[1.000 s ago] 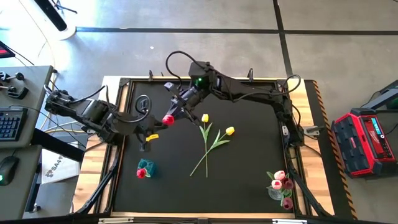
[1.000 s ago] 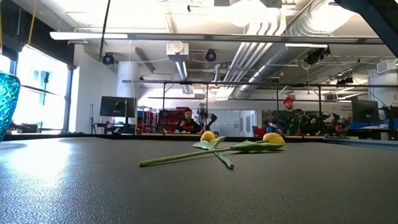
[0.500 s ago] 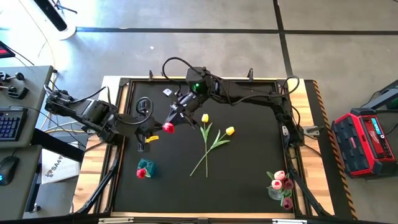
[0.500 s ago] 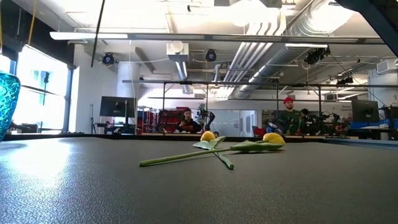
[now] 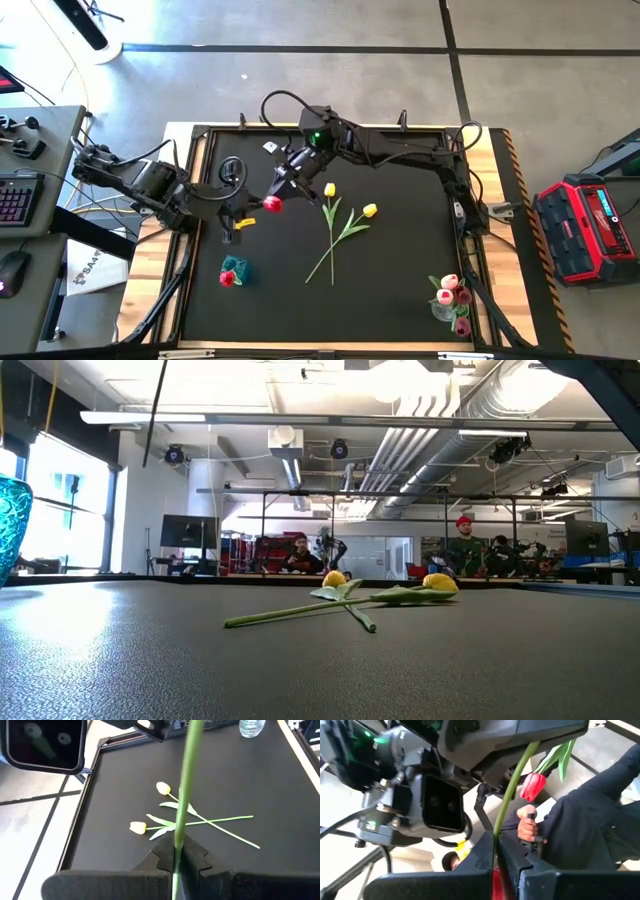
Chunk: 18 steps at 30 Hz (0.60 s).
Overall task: Sort flowers into vase by color
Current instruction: Put the red flower into the blue vase
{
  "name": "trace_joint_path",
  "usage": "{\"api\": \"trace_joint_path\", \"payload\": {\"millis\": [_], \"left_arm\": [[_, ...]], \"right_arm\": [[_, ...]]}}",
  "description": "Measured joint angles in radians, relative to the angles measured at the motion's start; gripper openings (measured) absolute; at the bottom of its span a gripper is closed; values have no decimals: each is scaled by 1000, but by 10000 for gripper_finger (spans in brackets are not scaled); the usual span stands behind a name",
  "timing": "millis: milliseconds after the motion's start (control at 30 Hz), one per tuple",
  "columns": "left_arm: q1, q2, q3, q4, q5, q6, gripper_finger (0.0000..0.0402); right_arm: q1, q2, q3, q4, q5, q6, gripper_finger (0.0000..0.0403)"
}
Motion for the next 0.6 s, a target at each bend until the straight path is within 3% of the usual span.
{"api": "trace_joint_path", "payload": {"millis": [200, 600], "left_arm": [[-1, 0, 0, -7, -24, 0, 0], [-1, 0, 1, -21, -26, -1, 0]], "right_arm": [[8, 0, 0, 37, -10, 47, 17], [21, 2, 0, 35, -48, 29, 148]]}}
